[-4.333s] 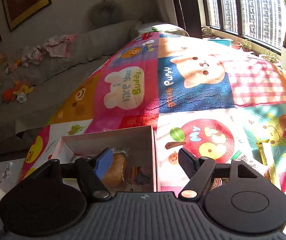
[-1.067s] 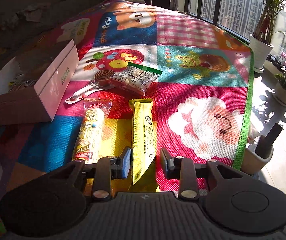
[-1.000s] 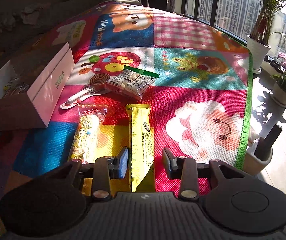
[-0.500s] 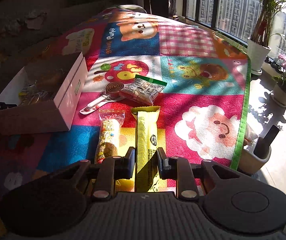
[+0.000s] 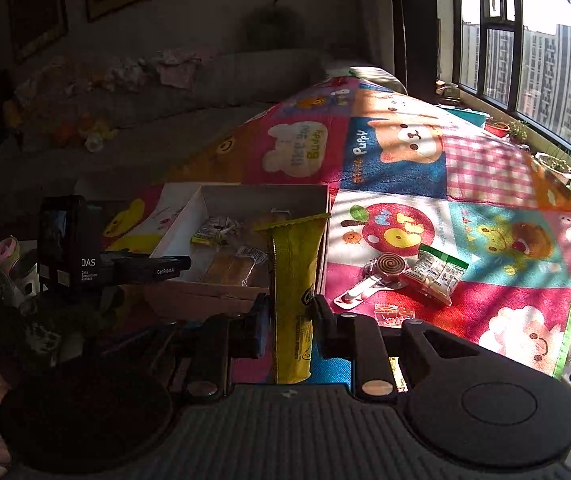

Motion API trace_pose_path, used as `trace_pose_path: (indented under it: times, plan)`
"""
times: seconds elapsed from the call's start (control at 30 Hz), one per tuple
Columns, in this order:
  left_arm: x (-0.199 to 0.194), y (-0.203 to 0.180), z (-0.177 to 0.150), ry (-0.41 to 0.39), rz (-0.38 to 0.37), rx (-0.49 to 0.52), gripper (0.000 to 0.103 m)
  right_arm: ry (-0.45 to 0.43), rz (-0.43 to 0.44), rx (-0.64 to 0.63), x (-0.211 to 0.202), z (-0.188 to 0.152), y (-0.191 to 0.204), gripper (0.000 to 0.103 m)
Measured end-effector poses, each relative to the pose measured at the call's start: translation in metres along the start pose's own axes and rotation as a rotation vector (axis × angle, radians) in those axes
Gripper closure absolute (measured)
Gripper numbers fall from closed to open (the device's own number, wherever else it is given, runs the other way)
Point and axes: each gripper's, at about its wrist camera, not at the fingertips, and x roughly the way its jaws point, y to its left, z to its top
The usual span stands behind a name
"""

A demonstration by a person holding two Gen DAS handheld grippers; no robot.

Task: Organize objects

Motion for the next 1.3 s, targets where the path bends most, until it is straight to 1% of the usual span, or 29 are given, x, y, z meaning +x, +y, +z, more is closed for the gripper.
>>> trace_pose_path:
  times: [0.1, 0.23, 0.33, 0.4, 0.5, 0.6, 0.73, 0.8, 0.93, 0.97, 1.1, 1.2, 1.23, 1.27, 1.3]
  plan:
    - [0.000, 0.001, 0.000, 0.000, -0.004, 0.002, 0.086, -0.053, 0.004, -0.018, 0.005, 0.027, 0.007, 0.081]
    - [0.001, 0.001, 0.000, 0.000, -0.008, 0.002, 0.086, -0.052, -0.002, -0.042, 0.030, 0.049, 0.012, 0.081]
    - [0.001, 0.001, 0.000, 0.001, -0.011, 0.004, 0.086, 0.003, -0.018, -0.039, 0.060, 0.055, 0.011, 0.081]
    - [0.001, 0.002, 0.000, 0.001, -0.014, 0.004, 0.086, 0.067, -0.013, -0.009, 0.082, 0.055, 0.006, 0.081]
    - [0.001, 0.002, 0.000, 0.002, -0.014, 0.004, 0.086, 0.131, 0.002, 0.031, 0.108, 0.051, -0.001, 0.081]
    - [0.001, 0.002, 0.000, 0.002, -0.015, 0.004, 0.086, 0.160, -0.016, 0.038, 0.128, 0.046, -0.006, 0.081]
    - [0.001, 0.002, 0.000, 0.002, -0.015, 0.004, 0.085, 0.162, -0.041, 0.058, 0.138, 0.044, -0.010, 0.080]
    - [0.001, 0.002, 0.000, 0.002, -0.015, 0.004, 0.085, 0.155, -0.052, 0.065, 0.139, 0.043, -0.013, 0.073]
    - [0.002, 0.001, -0.001, 0.002, -0.014, 0.004, 0.085, 0.142, -0.063, 0.074, 0.137, 0.042, -0.022, 0.072]
    - [0.002, 0.001, -0.001, 0.002, -0.014, 0.004, 0.085, 0.137, -0.067, 0.079, 0.135, 0.042, -0.025, 0.069]
    - [0.002, 0.002, -0.001, 0.003, -0.014, 0.003, 0.085, 0.094, -0.129, 0.125, 0.127, 0.045, -0.054, 0.052]
    - [0.002, 0.002, -0.002, 0.002, -0.015, 0.002, 0.085, 0.082, -0.196, 0.190, 0.128, 0.044, -0.085, 0.046]
    - [0.001, 0.001, -0.002, 0.002, -0.015, 0.001, 0.085, 0.088, -0.215, 0.213, 0.131, 0.042, -0.095, 0.044]
    - [0.001, 0.002, -0.002, 0.002, -0.014, 0.000, 0.085, 0.100, -0.237, 0.242, 0.136, 0.039, -0.107, 0.040]
    - [0.001, 0.002, -0.002, 0.002, -0.015, 0.001, 0.085, 0.116, -0.249, 0.266, 0.142, 0.035, -0.116, 0.039]
